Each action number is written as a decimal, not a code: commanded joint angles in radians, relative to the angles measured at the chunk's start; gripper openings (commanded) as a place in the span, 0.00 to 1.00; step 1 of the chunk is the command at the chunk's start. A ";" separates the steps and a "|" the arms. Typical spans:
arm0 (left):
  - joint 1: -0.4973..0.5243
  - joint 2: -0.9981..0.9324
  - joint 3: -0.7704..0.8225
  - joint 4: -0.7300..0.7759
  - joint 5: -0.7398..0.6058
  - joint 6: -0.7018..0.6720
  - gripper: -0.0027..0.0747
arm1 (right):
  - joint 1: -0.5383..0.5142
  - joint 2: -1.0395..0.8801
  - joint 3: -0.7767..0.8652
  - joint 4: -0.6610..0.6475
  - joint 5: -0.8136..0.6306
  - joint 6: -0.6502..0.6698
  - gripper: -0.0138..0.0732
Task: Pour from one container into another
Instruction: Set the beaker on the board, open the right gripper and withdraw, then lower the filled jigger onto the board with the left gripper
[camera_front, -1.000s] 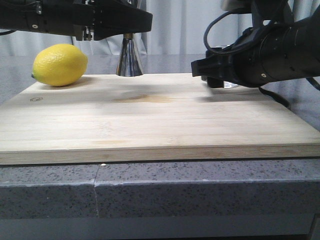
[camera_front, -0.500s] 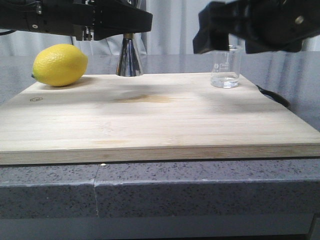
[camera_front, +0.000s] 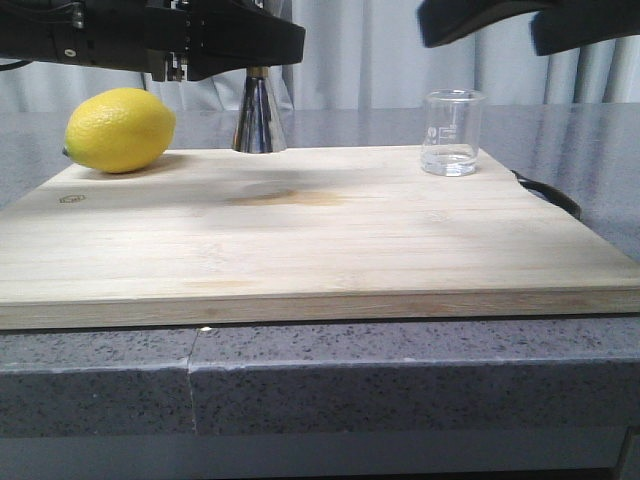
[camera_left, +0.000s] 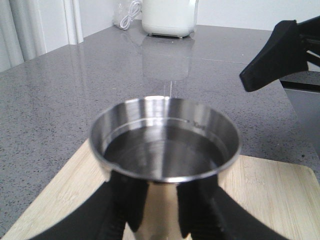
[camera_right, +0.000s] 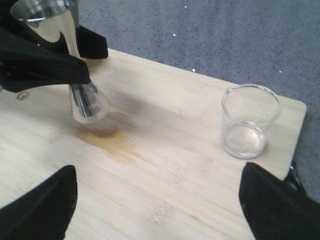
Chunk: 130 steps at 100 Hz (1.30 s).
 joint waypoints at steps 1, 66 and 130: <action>-0.007 -0.049 -0.030 -0.099 0.081 -0.007 0.31 | -0.040 -0.050 -0.025 -0.025 0.025 -0.011 0.85; -0.007 -0.049 -0.030 -0.099 0.081 -0.007 0.31 | -0.066 -0.150 -0.025 -0.103 0.110 -0.011 0.85; -0.018 0.002 -0.022 -0.098 0.102 0.002 0.31 | -0.066 -0.150 -0.025 -0.103 0.073 -0.011 0.85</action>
